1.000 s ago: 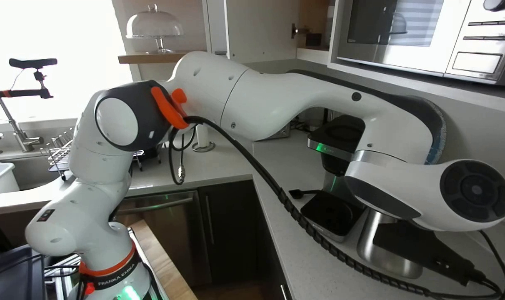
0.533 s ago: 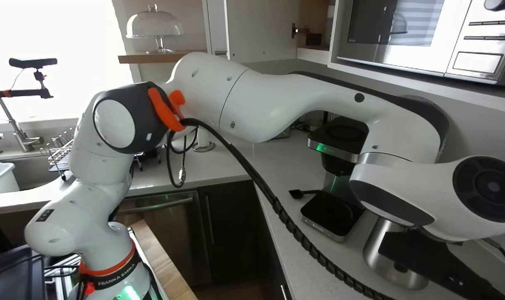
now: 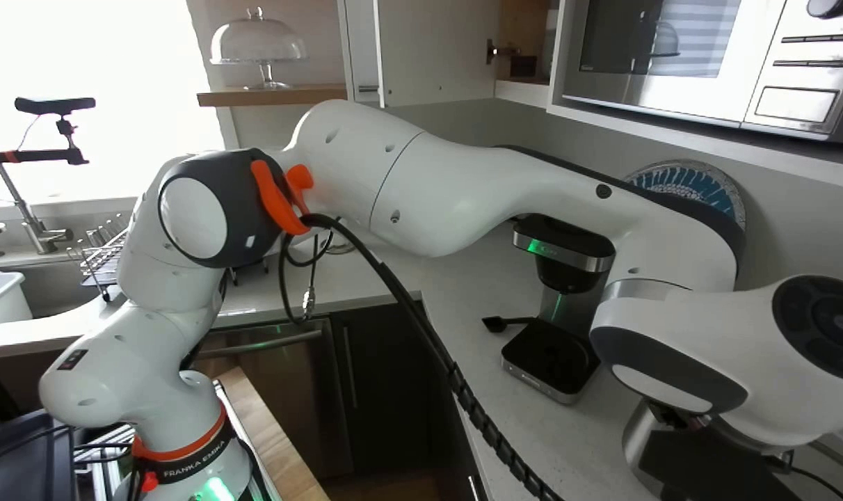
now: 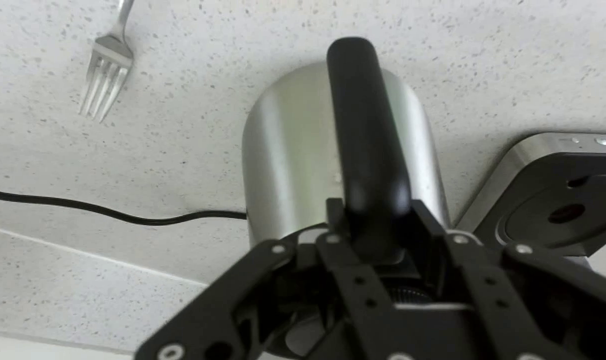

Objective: Pick up the coffee jar and put it on the kitchen counter

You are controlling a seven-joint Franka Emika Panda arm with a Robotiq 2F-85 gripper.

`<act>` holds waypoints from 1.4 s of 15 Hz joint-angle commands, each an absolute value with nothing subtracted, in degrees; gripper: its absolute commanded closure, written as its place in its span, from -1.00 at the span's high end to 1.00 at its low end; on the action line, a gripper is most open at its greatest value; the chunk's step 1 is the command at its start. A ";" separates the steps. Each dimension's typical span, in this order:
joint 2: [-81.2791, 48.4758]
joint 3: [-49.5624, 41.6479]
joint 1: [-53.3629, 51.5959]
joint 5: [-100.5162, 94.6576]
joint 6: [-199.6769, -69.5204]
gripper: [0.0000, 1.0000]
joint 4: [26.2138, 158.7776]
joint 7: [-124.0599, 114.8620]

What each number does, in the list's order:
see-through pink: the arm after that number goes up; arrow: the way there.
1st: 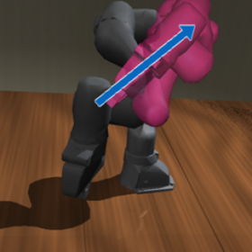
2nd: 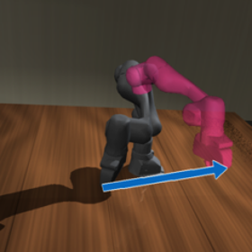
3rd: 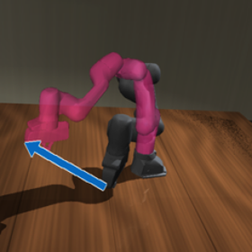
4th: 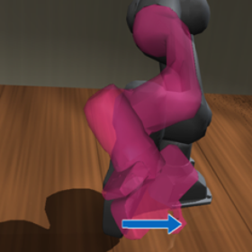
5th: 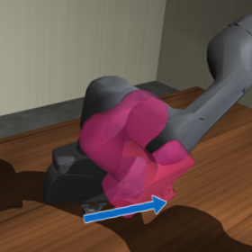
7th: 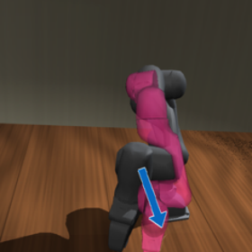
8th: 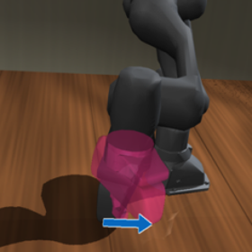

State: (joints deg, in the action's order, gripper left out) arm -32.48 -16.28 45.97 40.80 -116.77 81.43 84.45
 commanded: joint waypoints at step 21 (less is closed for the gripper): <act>-4.49 -18.82 41.68 -0.25 -111.40 1.00 104.93 44.98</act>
